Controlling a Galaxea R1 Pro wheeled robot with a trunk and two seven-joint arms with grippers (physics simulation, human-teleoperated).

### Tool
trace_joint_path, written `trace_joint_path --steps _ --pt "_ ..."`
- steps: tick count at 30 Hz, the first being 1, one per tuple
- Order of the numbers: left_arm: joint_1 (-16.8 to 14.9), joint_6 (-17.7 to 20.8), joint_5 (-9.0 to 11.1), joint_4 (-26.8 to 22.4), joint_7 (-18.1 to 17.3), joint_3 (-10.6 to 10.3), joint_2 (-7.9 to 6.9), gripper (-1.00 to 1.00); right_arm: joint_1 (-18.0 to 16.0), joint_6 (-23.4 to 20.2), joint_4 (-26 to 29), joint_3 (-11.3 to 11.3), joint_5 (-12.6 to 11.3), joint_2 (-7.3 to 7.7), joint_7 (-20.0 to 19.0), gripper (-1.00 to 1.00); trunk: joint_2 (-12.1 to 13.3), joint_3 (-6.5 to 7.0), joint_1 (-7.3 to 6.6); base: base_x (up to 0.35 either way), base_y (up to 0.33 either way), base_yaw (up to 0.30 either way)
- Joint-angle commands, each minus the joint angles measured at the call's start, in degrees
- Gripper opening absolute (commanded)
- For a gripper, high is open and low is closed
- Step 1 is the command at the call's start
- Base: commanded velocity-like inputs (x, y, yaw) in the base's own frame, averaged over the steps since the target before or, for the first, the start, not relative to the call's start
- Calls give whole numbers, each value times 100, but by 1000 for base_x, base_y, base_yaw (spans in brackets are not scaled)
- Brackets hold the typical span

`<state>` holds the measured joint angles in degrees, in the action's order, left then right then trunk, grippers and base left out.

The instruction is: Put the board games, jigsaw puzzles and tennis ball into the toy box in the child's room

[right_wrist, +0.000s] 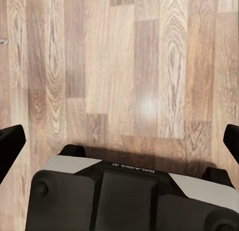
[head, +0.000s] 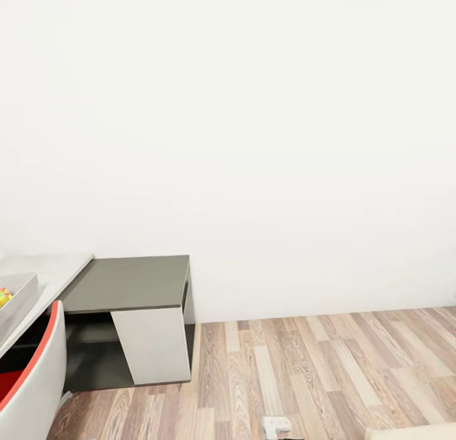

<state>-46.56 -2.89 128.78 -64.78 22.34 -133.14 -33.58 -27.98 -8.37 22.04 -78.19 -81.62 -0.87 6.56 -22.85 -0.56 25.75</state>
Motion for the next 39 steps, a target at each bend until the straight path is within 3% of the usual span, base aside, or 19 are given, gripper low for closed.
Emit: trace_joint_path --steps 1,2,3,10,31,39 --pt "10 -28 40 21 -58 -11 2 100 8 -11 32 -48 -28 -6 39 100 -7 3 4 0 0 -101" --pt "25 -26 35 46 -112 -9 3 100 23 -12 52 -76 -26 -12 40 100 -7 12 4 0 0 -101" --pt "65 -18 3 121 -262 -3 15 100 69 -19 113 -267 -24 -28 45 100 -7 21 4 0 0 -108" --pt "83 -11 -53 160 -326 0 106 100 88 -24 143 -381 -21 -35 47 100 -7 83 4 0 0 -116" --pt "85 1 -51 165 -328 -10 125 100 99 -17 218 -406 -21 -52 47 100 -7 258 4 -3 0 -106" --pt "90 -1 -42 167 -325 -10 117 100 102 -9 252 -400 -20 -53 47 100 -7 269 4 -200 0 -9"
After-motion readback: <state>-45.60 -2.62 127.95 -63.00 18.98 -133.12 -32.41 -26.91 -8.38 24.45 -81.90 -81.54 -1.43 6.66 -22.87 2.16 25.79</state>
